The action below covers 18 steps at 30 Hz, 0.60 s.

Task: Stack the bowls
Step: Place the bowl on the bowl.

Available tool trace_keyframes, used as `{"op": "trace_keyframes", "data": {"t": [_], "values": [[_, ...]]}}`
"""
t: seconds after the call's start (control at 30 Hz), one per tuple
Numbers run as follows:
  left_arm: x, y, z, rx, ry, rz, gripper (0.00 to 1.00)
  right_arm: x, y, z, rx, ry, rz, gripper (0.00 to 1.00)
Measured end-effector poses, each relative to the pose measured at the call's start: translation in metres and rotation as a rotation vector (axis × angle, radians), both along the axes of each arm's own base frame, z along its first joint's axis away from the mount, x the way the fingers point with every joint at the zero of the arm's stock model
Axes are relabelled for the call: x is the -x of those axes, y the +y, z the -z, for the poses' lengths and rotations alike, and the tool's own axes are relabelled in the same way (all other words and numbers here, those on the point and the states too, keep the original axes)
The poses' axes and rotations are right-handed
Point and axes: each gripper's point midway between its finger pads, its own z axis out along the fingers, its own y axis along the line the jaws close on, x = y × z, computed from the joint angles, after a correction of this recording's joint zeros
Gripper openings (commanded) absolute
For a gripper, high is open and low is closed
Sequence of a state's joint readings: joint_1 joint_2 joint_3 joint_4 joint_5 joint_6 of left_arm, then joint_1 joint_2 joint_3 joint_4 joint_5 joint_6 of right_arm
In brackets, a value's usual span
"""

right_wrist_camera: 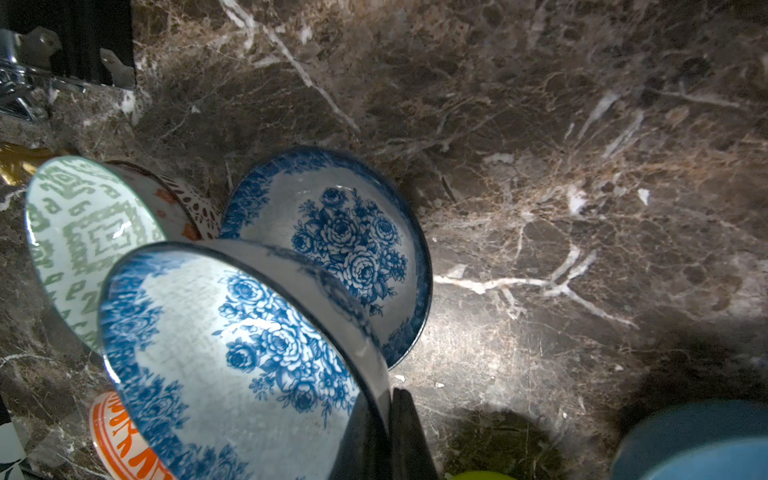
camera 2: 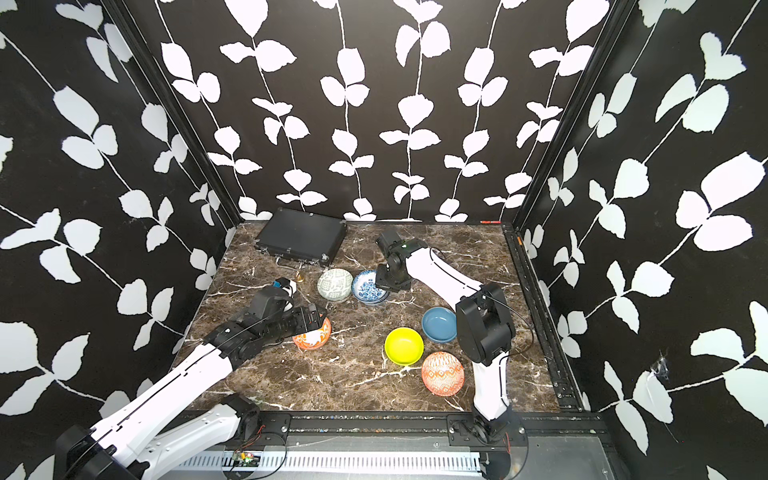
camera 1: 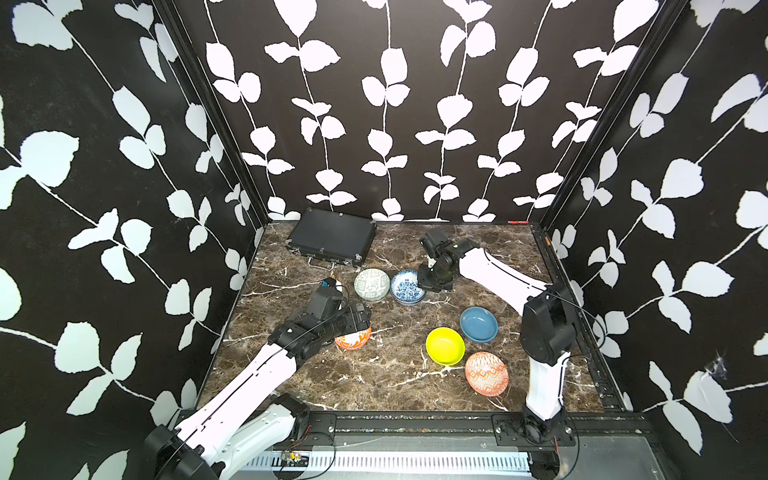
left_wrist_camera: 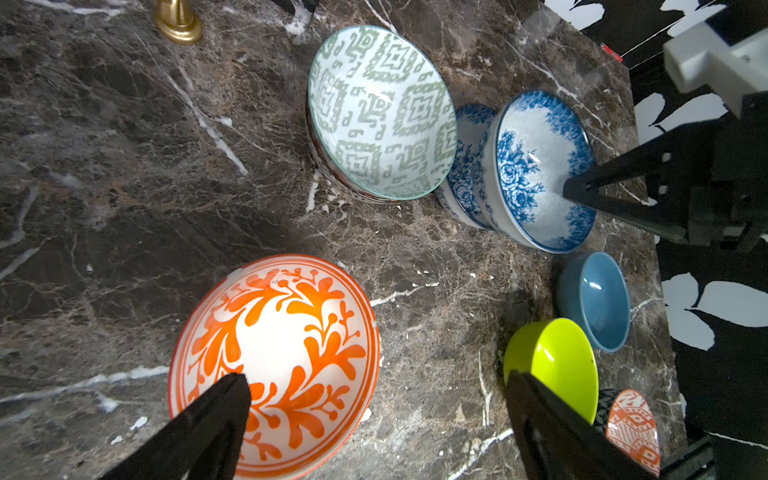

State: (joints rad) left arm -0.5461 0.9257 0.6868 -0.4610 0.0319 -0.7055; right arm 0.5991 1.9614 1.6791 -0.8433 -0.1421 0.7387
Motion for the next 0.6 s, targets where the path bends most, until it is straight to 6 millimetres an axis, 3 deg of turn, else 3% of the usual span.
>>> {"op": "trace_keyframes", "data": {"t": [0.6], "values": [[-0.001,0.0,0.001,-0.004,0.001,0.002,0.99,-0.01,-0.004,0.018,0.016,0.018,0.011,0.0]]}}
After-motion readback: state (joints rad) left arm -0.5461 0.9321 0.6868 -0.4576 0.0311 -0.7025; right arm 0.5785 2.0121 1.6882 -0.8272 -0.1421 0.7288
